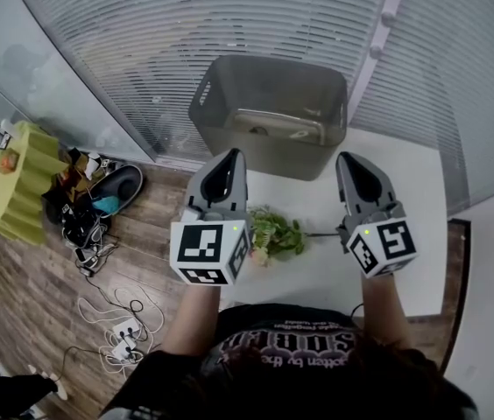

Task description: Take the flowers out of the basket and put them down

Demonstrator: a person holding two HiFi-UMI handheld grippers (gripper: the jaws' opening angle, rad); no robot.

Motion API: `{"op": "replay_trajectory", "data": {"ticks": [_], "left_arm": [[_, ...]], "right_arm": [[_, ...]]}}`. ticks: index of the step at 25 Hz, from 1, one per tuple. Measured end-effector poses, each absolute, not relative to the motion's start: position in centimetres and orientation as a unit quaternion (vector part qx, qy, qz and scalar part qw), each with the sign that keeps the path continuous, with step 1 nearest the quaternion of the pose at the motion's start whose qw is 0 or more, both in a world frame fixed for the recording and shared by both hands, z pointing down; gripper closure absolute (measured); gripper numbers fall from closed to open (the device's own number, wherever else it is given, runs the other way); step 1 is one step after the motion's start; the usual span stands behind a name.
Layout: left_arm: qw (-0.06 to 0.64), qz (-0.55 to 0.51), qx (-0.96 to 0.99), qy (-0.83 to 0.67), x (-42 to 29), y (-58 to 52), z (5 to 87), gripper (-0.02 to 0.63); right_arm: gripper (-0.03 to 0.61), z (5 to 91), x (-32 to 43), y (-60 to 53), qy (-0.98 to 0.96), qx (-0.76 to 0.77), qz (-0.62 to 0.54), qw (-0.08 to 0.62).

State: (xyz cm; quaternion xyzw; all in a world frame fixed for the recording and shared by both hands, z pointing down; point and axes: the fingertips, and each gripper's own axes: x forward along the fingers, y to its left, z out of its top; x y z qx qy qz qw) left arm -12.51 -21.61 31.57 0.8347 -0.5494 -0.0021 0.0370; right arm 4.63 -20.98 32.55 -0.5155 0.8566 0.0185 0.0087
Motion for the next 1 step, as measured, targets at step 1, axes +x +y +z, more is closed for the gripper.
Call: {"op": "replay_trajectory", "data": {"ticks": [1], "left_arm": [[0.036, 0.000, 0.835, -0.549, -12.48, -21.75, 31.63, 0.611]], "right_arm": [[0.551, 32.59, 4.64, -21.08, 0.856, -0.516, 0.018, 0.008]]}}
